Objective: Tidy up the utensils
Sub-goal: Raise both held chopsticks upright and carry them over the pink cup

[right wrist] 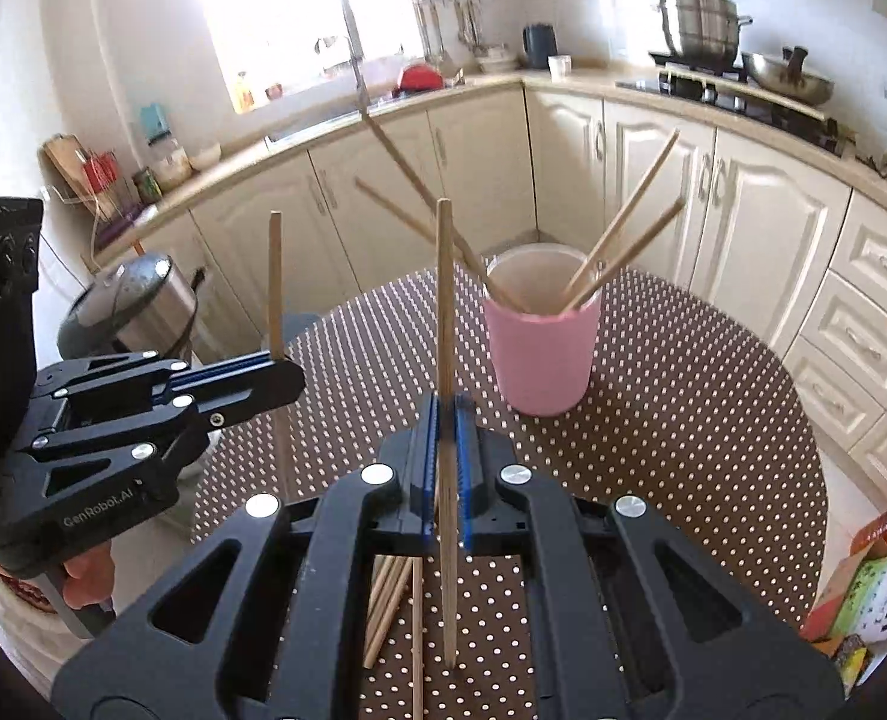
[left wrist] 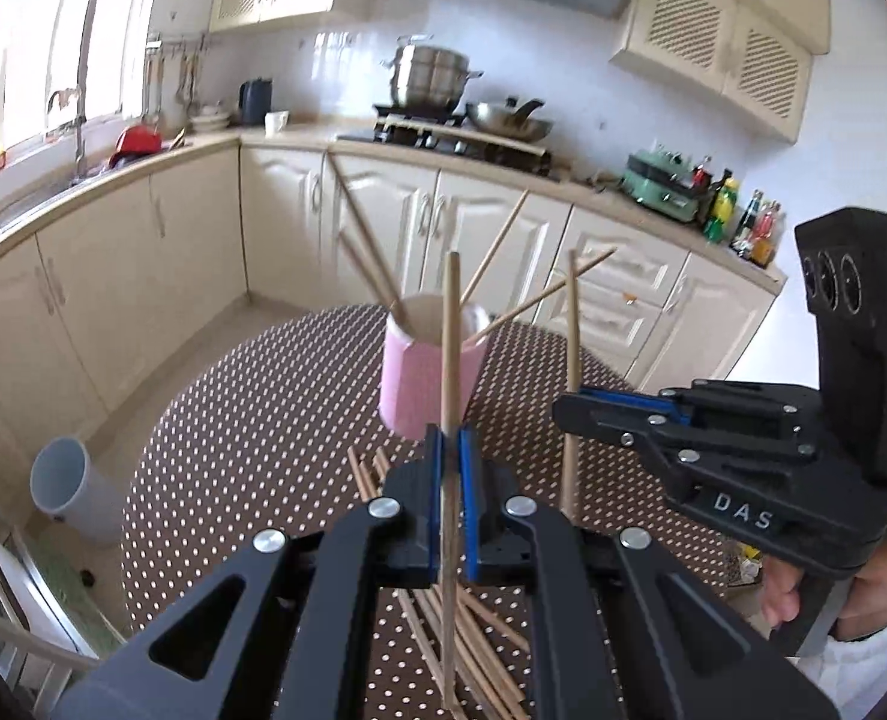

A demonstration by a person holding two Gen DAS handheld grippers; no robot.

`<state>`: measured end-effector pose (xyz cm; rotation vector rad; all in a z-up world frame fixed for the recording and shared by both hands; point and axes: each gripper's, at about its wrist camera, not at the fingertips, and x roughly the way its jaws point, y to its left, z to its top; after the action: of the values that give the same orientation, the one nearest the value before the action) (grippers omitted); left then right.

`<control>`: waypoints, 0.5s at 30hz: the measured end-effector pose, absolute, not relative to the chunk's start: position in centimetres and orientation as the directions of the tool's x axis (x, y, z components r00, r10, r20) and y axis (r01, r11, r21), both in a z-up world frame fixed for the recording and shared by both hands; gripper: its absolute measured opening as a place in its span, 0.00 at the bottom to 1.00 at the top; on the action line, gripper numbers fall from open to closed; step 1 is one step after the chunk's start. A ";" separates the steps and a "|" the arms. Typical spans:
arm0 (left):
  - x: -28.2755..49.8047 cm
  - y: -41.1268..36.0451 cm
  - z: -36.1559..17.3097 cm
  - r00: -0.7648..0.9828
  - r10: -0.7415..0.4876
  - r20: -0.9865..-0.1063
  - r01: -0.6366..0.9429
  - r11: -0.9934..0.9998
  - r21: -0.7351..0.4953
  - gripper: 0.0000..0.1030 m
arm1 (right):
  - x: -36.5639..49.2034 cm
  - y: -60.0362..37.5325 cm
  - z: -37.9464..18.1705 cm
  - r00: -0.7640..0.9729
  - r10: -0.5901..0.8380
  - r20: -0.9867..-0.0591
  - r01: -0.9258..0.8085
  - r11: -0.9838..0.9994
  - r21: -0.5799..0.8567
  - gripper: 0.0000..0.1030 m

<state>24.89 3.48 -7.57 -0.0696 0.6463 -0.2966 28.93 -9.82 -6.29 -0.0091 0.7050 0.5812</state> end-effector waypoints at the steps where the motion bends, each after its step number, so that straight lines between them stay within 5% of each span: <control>1: 24.7 3.3 -7.0 0.761 -0.301 -0.574 0.256 0.953 -0.159 0.06 | 28.7 -10.0 -5.9 0.616 0.504 -0.605 -0.509 0.841 0.182 0.06; 15: 26.5 0.3 -0.2 0.847 -0.301 -0.438 0.277 0.953 -0.119 0.06 | 28.0 -11.5 -0.7 0.729 0.489 -0.479 -0.489 0.862 0.136 0.06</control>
<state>26.55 0.32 -0.18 -0.0522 0.4706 -0.3051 27.99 -11.54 -0.65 -0.0001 0.5279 0.5388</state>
